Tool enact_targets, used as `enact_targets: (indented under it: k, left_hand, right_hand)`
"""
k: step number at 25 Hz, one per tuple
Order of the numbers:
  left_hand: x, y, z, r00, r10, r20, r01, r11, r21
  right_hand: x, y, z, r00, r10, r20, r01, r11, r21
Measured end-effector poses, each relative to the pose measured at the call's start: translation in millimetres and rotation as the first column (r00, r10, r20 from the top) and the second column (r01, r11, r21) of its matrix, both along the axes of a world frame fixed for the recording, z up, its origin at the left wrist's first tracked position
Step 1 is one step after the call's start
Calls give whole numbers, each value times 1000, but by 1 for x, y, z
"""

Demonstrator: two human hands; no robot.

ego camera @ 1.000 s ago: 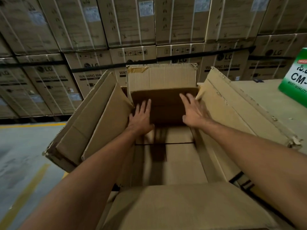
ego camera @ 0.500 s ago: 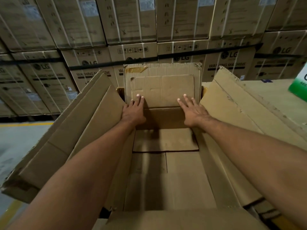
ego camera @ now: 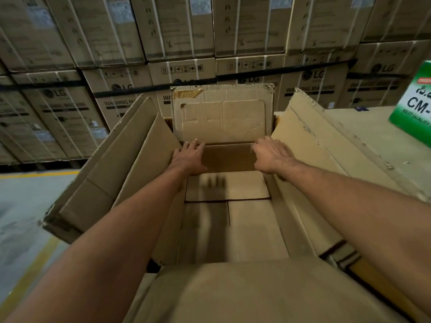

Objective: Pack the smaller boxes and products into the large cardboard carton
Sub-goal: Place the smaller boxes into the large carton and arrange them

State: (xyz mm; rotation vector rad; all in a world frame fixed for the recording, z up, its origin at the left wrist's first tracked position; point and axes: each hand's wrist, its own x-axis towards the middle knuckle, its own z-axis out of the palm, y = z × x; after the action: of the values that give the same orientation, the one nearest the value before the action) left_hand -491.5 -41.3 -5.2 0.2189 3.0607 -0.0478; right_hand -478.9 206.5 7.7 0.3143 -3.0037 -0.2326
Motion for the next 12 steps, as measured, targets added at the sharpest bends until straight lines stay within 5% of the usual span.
enact_targets:
  k: [8, 12]
  left_hand:
    - [69, 24, 25, 976, -46, 214, 49, 999, -13]
    - [107, 36, 33, 943, -103, 316, 97, 995, 36]
  right_hand:
    - [83, -5, 16, 898, -32, 439, -44, 986, 161]
    - [131, -6, 28, 902, -40, 430, -80, 963, 257]
